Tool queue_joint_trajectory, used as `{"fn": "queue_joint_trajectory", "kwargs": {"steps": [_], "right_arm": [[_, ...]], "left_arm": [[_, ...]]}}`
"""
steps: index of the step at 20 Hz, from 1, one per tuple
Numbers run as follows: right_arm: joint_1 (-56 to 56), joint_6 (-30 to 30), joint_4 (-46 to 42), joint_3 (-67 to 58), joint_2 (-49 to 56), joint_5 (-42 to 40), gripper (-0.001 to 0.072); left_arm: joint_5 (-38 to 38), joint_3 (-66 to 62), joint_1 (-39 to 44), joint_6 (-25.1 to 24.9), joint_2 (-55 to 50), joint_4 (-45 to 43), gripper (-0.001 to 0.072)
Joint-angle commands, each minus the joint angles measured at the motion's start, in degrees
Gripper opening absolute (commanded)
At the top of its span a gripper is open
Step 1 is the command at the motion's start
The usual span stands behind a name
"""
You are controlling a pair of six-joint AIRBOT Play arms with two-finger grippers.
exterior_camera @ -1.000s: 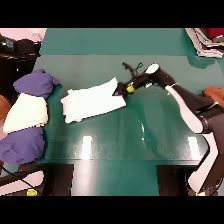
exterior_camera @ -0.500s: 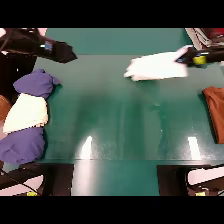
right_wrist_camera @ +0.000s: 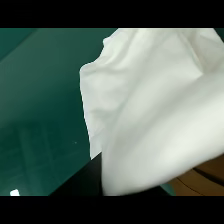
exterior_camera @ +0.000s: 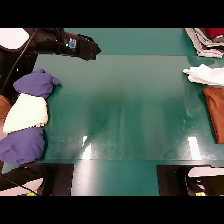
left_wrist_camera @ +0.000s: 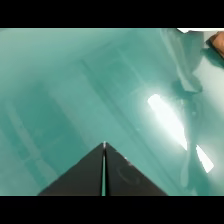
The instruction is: Fold the shirts.
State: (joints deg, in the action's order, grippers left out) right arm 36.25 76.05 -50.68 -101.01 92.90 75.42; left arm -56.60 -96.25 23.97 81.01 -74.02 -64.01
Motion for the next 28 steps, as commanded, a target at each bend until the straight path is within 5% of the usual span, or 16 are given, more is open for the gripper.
{"fn": "queue_joint_trajectory", "kwargs": {"steps": [1, 11, 18, 24, 25, 27, 28], "right_arm": [[2.99, -0.02, 0.13, -0.07, -0.39, -2.69, 0.0015], [3.91, -5.62, 0.07, -0.07, -11.39, -10.16, 0.0015], [9.70, -5.57, -8.87, 2.03, -13.64, 3.48, 0.0015], [16.96, -5.60, -12.00, 20.96, -20.09, 6.34, 0.0020], [18.25, -5.60, -14.47, 23.26, -21.20, 6.99, 0.0043], [21.55, -5.60, -18.60, 28.00, -23.67, 7.23, 0.0400], [23.28, -5.60, -19.58, 30.05, -24.87, 7.04, 0.0470]], "left_arm": [[1.18, 0.02, 0.70, 0.07, -0.02, 0.13, 0.0029], [0.26, 0.02, 0.70, 0.00, -0.02, 0.11, 0.0029], [-3.17, 0.02, 0.70, -0.46, -0.02, -0.11, 0.0029], [-4.48, 0.02, 0.70, -0.46, -0.02, -0.13, 0.0030], [-4.50, 0.02, 0.70, -0.46, -0.02, -0.13, 0.0029], [-4.48, 0.02, 0.70, -0.48, -0.02, -0.11, 0.0030], [-4.50, 0.02, 0.70, -0.48, -0.02, -0.11, 0.0029]]}}
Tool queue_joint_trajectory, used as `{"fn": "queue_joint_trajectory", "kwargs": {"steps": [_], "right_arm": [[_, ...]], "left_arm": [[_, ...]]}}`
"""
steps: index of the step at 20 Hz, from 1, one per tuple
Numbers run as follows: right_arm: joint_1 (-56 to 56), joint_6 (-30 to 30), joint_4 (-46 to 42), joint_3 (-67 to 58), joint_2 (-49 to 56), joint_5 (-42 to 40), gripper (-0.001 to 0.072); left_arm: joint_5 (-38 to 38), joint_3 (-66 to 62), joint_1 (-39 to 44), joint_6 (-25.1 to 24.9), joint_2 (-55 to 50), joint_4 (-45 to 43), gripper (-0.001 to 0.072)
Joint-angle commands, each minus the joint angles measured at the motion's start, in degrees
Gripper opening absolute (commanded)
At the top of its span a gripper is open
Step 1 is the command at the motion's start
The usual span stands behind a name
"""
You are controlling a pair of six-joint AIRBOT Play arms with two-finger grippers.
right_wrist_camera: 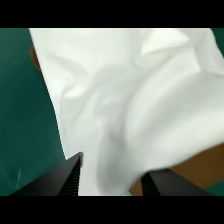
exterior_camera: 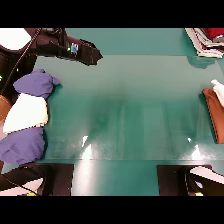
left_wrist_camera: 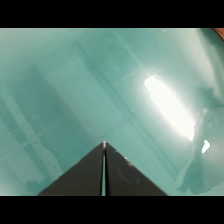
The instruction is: Fold the shirts.
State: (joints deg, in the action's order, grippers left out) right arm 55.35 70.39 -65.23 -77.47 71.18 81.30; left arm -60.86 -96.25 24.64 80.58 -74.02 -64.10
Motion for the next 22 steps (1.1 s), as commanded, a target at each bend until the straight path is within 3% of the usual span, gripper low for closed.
{"fn": "queue_joint_trajectory", "kwargs": {"steps": [1, 3, 7, 10, 13, 15, 17, 18, 19, 20, 22], "right_arm": [[5.92, 0.07, -6.12, 8.28, -4.20, 1.27, 0.0484], [9.09, 0.07, -6.93, 10.97, -6.12, 1.18, 0.0534], [10.25, 0.11, -0.11, 11.41, -7.17, 0.92, 0.0533], [3.17, 0.11, 12.35, 11.39, -7.21, -0.35, 0.0529], [-11.13, 0.11, 20.79, 11.39, -7.21, -0.04, 0.0523], [-21.62, 0.11, 22.16, 11.39, -7.21, -0.35, 0.0428], [-31.71, 0.07, 21.88, 11.39, -7.21, -1.49, 0.0424], [-35.98, 0.07, 21.81, 11.39, -7.21, -2.05, 0.0324], [-40.04, 0.04, 21.66, 11.39, -7.21, -2.62, 0.0110], [-43.54, 0.02, 21.68, 11.39, -7.21, -3.19, 0.0017], [-48.61, 0.04, 21.68, 11.39, -7.21, -3.34, 0.0016]], "left_arm": [[-0.24, 0.02, 0.02, -0.07, -0.02, -0.04, 0.0029], [-0.22, 0.02, 0.02, -0.09, -0.02, -0.04, 0.0030], [-0.02, 0.02, 0.02, -0.66, -0.02, -0.02, 0.0030], [0.39, 0.00, 0.02, -0.61, -0.02, -0.02, 0.0030], [0.59, 0.00, 0.02, -0.59, -0.02, 0.07, 0.0030], [2.10, 0.00, 0.02, -0.59, -0.02, 0.07, 0.0030], [3.69, 0.00, 0.02, -0.61, -0.02, 0.07, 0.0030], [4.48, 0.00, 0.02, -0.59, -0.02, 0.07, 0.0030], [5.33, 0.00, 0.02, -0.59, -0.02, 0.07, 0.0030], [5.97, 0.00, 0.02, -0.59, -0.02, 0.07, 0.0030], [6.93, 0.00, 0.02, -0.59, -0.02, 0.07, 0.0030]]}}
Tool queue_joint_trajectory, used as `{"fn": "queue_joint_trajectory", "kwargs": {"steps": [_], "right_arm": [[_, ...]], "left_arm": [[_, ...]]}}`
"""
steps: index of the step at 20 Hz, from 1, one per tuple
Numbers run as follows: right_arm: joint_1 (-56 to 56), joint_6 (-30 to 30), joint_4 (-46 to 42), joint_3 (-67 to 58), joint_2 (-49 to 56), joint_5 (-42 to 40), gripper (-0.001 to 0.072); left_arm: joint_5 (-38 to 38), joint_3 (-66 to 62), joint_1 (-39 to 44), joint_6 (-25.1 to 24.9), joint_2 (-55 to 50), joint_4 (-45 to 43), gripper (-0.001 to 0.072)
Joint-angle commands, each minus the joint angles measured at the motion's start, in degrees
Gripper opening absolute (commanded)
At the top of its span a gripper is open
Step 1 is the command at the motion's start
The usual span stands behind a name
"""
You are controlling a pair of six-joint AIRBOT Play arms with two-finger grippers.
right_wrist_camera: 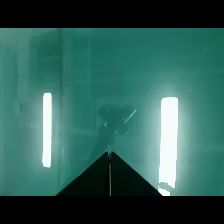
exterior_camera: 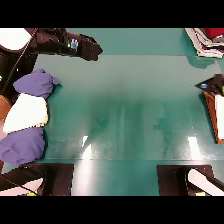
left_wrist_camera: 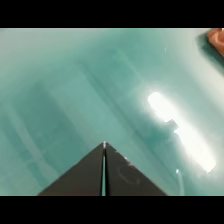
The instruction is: Fold the shirts.
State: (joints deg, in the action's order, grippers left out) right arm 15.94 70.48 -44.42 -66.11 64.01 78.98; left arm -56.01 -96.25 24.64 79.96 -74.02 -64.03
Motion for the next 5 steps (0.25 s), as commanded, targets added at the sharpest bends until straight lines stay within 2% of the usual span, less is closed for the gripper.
{"fn": "queue_joint_trajectory", "kwargs": {"steps": [1, 5], "right_arm": [[-10.88, -0.07, 0.87, 0.02, -0.04, -0.98, 0.0016], [-14.03, -0.04, 0.90, 0.02, -0.04, -0.28, 0.0016]], "left_arm": [[2.54, 0.00, 0.02, 0.00, -0.02, 0.00, 0.0030], [3.52, 0.00, 0.02, 0.02, -0.02, 0.00, 0.0030]]}}
